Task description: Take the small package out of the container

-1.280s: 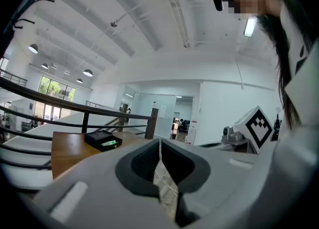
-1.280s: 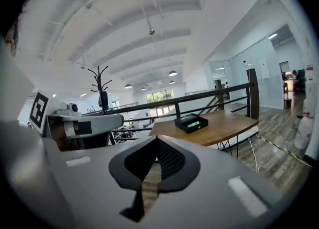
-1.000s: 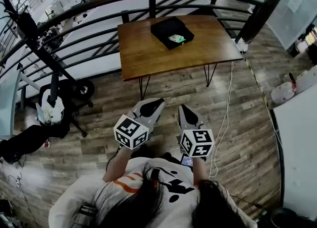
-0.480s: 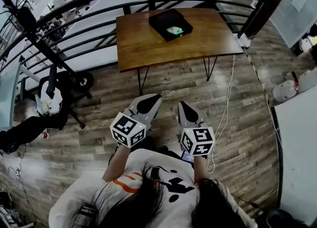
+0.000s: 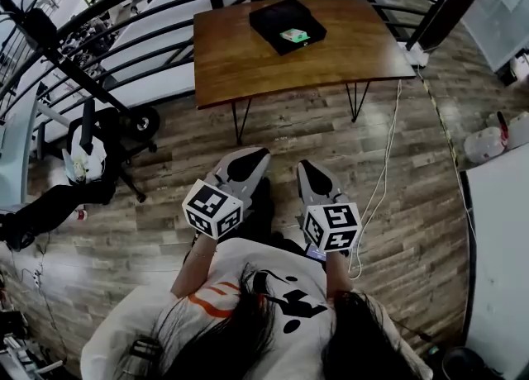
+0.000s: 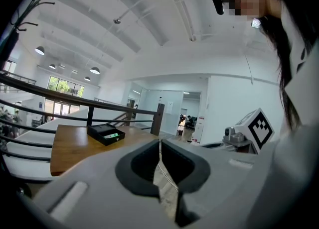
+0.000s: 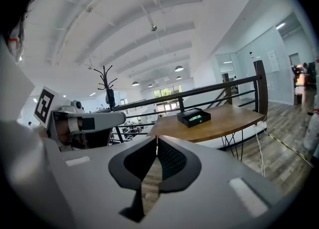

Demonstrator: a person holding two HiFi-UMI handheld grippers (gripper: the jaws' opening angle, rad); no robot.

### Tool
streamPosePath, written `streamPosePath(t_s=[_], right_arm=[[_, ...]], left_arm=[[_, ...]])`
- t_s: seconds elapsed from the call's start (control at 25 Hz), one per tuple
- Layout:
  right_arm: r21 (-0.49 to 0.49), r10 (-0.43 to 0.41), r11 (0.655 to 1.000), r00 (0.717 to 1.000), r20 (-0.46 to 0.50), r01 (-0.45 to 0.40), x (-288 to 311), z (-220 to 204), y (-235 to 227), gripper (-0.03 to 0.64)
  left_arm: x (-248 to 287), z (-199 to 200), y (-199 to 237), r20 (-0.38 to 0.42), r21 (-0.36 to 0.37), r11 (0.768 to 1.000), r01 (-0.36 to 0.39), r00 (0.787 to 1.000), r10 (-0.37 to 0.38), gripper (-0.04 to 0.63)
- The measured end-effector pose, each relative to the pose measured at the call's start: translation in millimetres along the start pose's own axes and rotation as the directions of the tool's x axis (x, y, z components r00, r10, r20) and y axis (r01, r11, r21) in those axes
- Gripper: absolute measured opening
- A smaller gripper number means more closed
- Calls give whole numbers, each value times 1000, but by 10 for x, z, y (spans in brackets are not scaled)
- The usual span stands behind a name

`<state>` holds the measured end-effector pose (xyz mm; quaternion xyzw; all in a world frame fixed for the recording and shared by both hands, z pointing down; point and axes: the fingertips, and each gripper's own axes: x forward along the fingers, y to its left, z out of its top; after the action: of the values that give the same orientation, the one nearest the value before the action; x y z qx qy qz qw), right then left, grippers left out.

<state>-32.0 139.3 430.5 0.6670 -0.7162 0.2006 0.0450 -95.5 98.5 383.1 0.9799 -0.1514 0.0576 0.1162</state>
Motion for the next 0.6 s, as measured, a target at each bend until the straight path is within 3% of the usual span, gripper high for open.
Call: streamPosePath(t_s=[0.6], right_arm=[[10, -23, 1000, 999, -36, 23, 1123, 405, -586, 34]], left_arm=[[997, 199, 981, -37, 8, 998, 55, 998, -55, 2]])
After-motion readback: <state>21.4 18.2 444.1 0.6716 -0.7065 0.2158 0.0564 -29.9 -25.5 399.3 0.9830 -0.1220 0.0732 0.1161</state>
